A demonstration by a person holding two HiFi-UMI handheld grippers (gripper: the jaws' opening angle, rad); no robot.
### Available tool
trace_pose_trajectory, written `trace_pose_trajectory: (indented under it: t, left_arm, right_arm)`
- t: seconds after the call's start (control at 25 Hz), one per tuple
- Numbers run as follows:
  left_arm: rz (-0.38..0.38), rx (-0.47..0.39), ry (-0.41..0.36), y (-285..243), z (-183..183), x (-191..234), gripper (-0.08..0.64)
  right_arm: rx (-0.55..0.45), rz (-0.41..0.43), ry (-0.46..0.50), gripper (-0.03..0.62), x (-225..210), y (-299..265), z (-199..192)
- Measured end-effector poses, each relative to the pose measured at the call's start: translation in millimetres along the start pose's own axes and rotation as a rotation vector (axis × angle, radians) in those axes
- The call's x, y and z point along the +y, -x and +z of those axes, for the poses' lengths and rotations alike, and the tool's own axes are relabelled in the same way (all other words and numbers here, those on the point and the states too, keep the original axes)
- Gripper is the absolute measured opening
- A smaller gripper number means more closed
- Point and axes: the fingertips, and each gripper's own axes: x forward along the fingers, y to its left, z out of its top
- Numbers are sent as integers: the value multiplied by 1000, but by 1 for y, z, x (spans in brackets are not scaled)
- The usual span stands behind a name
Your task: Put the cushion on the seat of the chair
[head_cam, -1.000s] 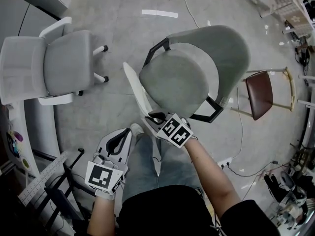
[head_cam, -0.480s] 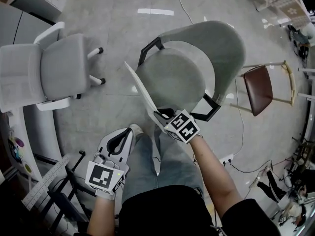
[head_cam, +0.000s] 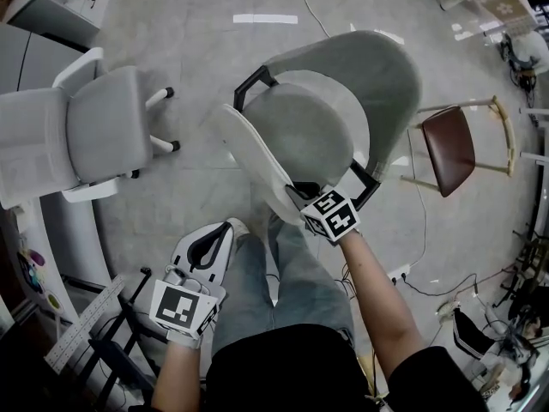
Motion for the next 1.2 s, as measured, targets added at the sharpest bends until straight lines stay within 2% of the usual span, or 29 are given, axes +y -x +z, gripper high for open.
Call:
trace_pose_trajectory:
  t: [0.56,1.2]
  left_arm:
    - [-14,27,-27,-26,11,-11,12]
    - [-6,38,-20,-53,23,-17,12]
  right_arm:
    - [-4,-108,-107,32,-69,19,-21]
    - [40,-157,-117,31,-140,30,-35]
